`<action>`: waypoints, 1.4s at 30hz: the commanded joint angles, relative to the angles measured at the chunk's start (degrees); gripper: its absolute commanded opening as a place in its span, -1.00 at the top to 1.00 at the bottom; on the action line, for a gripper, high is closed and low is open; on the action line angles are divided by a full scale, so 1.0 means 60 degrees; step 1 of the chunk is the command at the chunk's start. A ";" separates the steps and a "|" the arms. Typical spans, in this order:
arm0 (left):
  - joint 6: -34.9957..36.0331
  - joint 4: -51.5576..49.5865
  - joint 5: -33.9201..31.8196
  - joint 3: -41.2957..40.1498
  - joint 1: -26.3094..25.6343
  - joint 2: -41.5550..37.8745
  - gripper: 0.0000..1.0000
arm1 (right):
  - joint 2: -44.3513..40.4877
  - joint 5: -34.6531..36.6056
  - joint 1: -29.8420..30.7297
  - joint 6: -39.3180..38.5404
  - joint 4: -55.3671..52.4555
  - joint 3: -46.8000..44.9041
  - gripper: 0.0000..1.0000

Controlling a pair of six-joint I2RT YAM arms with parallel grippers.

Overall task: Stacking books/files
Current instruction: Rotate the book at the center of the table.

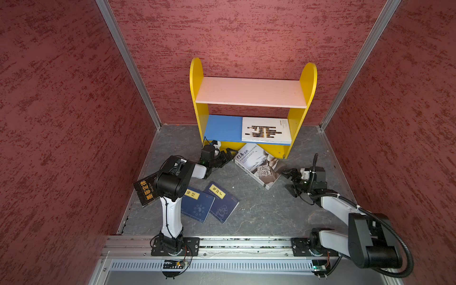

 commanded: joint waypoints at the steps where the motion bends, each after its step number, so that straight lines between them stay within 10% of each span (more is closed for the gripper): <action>1: -0.0162 0.1426 -0.0020 0.0081 0.0125 0.0274 -0.99 | 0.0317 0.0161 0.0128 0.0169 0.0010 0.0367 -0.90; 21: -0.0131 0.0202 0.1275 -0.0032 -0.0982 -0.0223 -0.99 | 0.1087 0.0742 0.0465 -0.0549 -0.0238 0.1232 -0.89; 32: 0.3064 -0.6502 0.0983 0.0531 -0.1864 -0.2740 -0.99 | -0.0029 0.3751 0.0367 -0.2045 -0.3282 0.1808 -0.98; 42: 0.1703 -0.7755 -0.0108 0.1220 -0.1509 -0.2260 -0.99 | 0.0387 0.3860 0.0261 -0.2938 -0.2542 0.2081 -0.94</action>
